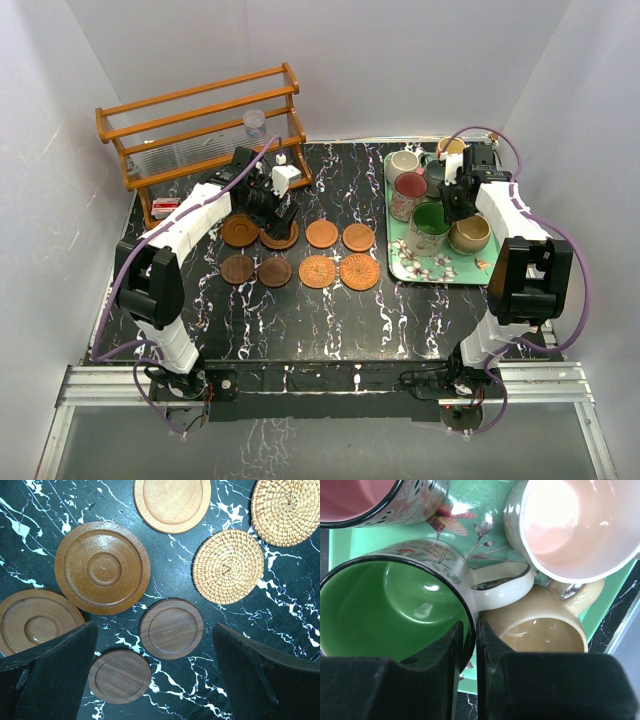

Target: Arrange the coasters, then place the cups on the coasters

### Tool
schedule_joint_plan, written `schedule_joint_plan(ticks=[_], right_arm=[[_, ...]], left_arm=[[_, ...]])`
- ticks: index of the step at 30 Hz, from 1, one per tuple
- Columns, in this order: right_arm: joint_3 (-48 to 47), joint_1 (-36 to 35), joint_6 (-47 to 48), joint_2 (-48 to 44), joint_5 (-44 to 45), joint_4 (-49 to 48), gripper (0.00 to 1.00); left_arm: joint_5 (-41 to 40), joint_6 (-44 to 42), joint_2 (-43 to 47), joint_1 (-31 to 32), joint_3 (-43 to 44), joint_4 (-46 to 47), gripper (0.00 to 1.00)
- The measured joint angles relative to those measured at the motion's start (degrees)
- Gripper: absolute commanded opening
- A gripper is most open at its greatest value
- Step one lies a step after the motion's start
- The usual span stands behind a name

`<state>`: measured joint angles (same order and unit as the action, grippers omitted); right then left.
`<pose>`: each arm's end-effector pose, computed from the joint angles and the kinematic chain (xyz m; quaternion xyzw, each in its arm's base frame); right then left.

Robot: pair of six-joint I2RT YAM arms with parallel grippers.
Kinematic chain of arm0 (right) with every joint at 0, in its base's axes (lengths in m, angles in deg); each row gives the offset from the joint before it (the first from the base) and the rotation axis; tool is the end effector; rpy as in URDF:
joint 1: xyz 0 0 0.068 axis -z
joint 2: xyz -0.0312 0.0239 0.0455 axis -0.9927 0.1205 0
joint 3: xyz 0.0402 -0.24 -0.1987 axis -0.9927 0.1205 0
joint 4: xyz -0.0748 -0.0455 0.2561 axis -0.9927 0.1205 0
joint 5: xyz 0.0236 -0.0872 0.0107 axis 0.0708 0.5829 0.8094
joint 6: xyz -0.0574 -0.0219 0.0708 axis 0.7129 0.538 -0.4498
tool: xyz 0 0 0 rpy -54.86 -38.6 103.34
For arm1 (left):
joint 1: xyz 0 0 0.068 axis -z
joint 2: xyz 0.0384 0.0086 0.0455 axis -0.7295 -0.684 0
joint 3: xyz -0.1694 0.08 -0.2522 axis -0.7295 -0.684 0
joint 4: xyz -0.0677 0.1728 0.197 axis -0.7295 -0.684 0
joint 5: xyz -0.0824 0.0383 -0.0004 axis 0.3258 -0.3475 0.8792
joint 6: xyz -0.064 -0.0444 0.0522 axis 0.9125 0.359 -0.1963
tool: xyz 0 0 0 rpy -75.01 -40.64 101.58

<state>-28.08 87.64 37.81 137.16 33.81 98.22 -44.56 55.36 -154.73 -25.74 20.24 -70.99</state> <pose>0.3864 -0.0218 0.2442 -0.1187 0.9643 0.0082 0.2367 0.3820 -0.1801 0.2773 0.3760 0.8577 -0.1789 0.3016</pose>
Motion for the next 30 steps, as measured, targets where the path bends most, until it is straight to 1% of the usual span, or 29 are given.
schedule_joint_plan(ticks=[8, 14, 17, 22, 24, 26, 30], right_arm=[[0.0, -0.2, 2.5, -0.2, -4.3, 1.4, 0.12], [0.1, -3.3, 7.7, -0.6, -5.4, 4.0, 0.14], [0.0, -5.3, 9.0, -0.6, -5.3, 4.9, 0.18], [0.2, -6.1, 9.5, -0.7, -3.8, 6.4, 0.33], [0.5, -6.1, 9.2, -0.7, -3.1, 7.0, 0.34], [0.9, -6.1, 8.6, -0.7, -2.6, 7.1, 0.33], [1.7, -6.1, 7.6, -0.8, -2.2, 7.7, 0.19]], left_arm=[[0.4, 0.0, -0.7, 0.0, 0.0, 0.0, 0.96], [0.4, -0.1, -0.7, 0.0, 0.0, 0.0, 0.96], [0.5, -0.2, -0.7, 0.0, 0.0, 0.0, 0.96], [0.6, -0.2, -0.7, 0.0, 0.0, 0.0, 0.96], [0.8, -0.2, -0.7, 0.0, 0.0, 0.0, 0.96], [0.8, -0.2, -0.7, 0.0, 0.0, 0.0, 0.96], [0.9, -0.2, -0.7, 0.0, 0.0, 0.0, 0.96]])
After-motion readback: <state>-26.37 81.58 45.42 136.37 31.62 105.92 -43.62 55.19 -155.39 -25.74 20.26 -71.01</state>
